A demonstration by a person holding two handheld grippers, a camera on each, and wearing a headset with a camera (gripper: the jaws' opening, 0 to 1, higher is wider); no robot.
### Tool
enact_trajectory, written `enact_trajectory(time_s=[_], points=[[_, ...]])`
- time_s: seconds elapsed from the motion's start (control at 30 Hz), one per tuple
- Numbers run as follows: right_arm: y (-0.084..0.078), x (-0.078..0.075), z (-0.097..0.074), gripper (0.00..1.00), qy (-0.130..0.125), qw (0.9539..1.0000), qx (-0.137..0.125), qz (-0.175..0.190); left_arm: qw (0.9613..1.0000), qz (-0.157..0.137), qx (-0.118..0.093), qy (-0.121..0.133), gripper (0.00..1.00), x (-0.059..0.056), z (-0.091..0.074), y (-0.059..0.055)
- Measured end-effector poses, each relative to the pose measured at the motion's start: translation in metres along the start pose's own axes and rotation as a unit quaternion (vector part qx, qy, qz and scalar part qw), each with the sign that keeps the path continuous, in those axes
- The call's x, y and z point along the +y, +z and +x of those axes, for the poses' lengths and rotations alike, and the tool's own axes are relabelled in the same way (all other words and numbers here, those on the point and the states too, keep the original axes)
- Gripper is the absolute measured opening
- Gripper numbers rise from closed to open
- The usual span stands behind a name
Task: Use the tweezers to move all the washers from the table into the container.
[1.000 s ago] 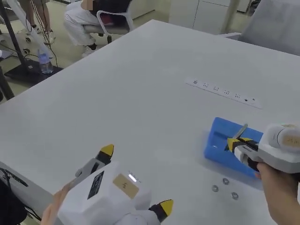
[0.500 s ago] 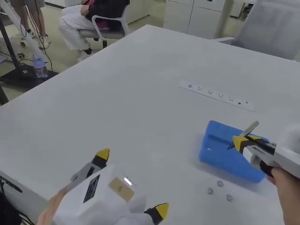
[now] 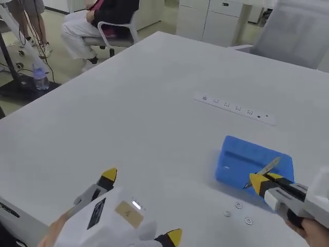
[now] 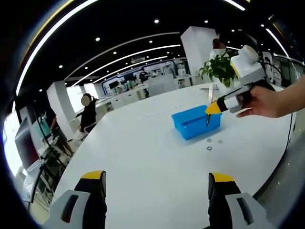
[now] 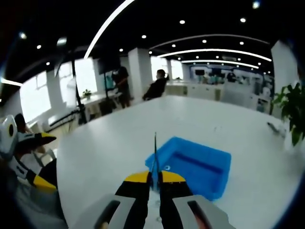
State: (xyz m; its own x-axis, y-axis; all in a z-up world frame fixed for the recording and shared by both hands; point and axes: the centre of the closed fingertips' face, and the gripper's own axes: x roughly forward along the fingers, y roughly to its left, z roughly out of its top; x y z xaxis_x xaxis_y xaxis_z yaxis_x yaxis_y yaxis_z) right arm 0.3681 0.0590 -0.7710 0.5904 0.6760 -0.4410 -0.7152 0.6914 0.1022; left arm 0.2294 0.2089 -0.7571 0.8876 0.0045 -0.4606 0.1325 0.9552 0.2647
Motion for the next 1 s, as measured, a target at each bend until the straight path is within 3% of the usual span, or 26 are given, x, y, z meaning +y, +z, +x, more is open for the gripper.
enact_trajectory(time_s=[0.3,0.53,1.0], points=[[-0.035,0.015,0.006,0.03,0.024,0.9991,0.034,-0.005,1.0,0.0,0.002,0.001,0.9,0.001,0.0,-0.001],[-0.043,0.019,0.013,0.04,0.033,0.9985,0.044,0.005,1.0,0.0,0.002,0.001,0.9,0.0,0.0,-0.001],[-0.046,0.024,0.01,0.04,0.024,0.9986,0.044,-0.017,1.0,0.002,0.005,0.001,0.9,0.0,0.001,-0.002]])
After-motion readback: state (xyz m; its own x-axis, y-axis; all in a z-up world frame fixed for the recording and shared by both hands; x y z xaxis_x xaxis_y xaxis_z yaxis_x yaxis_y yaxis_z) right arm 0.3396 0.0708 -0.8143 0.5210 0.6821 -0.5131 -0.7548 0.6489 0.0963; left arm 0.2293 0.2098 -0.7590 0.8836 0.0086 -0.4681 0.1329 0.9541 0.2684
